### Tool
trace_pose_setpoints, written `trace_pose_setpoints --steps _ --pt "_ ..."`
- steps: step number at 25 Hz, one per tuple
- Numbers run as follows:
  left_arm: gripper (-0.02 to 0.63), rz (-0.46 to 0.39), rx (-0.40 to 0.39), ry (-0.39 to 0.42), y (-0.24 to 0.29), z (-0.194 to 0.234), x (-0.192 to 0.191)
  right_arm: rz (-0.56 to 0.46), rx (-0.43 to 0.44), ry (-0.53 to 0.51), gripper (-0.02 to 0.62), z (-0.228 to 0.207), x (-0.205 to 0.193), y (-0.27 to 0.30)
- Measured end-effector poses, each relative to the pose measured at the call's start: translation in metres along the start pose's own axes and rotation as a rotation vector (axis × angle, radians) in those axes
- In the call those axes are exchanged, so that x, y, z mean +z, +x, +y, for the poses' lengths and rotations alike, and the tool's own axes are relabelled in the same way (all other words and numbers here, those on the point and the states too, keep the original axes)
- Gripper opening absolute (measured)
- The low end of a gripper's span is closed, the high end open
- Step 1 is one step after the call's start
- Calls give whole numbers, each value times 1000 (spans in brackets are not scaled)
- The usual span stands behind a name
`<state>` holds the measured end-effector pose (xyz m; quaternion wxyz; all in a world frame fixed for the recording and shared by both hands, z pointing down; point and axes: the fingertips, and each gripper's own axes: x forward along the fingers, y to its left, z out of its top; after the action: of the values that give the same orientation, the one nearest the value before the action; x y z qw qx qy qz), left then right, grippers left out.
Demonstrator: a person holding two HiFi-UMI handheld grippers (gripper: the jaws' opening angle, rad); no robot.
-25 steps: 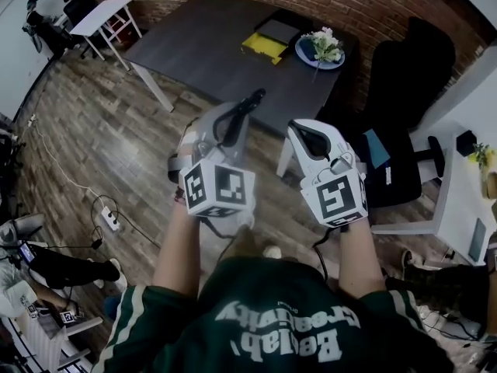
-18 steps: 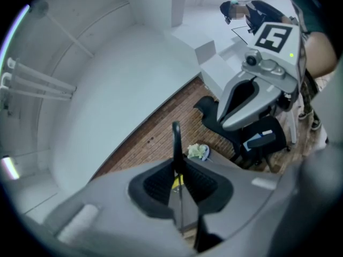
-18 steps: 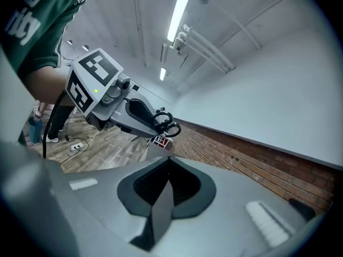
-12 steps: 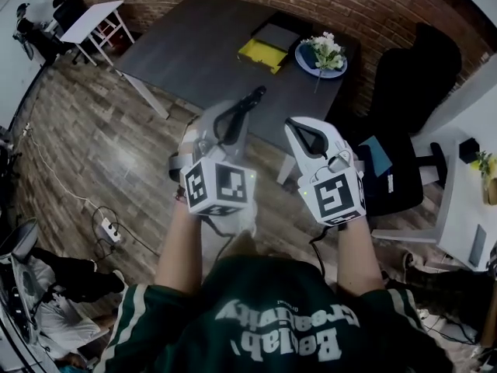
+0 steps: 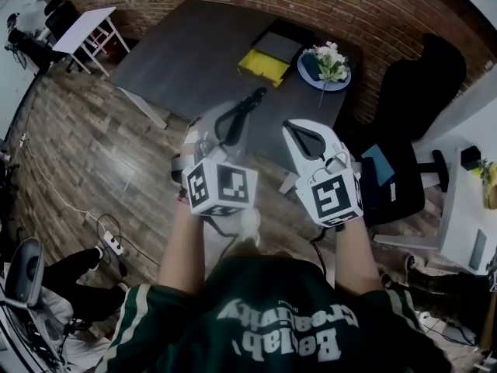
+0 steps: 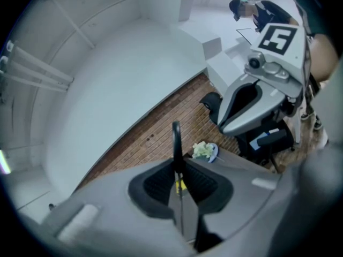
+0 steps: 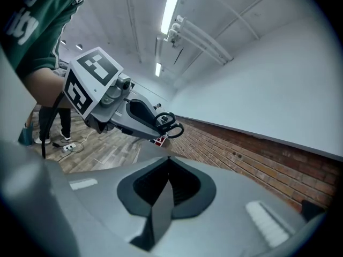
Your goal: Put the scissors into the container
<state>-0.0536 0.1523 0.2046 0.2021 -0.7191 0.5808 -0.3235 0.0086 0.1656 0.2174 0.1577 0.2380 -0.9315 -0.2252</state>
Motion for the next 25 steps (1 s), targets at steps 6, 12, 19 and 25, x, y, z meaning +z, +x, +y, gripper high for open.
trace_pose_setpoints --steps 6,12,19,25 --pt "48 -18 -28 1 34 27 -13 22 -22 9 6 -22 1 40" --pt "48 -36 -52 5 66 52 -31 31 -49 32 6 -40 -1 80" --pt "48 -61 -81 16 96 74 -45 33 -83 61 6 -58 -2 118" --pt "47 -80 -104 17 122 82 -51 55 -96 76 6 -70 -10 137"
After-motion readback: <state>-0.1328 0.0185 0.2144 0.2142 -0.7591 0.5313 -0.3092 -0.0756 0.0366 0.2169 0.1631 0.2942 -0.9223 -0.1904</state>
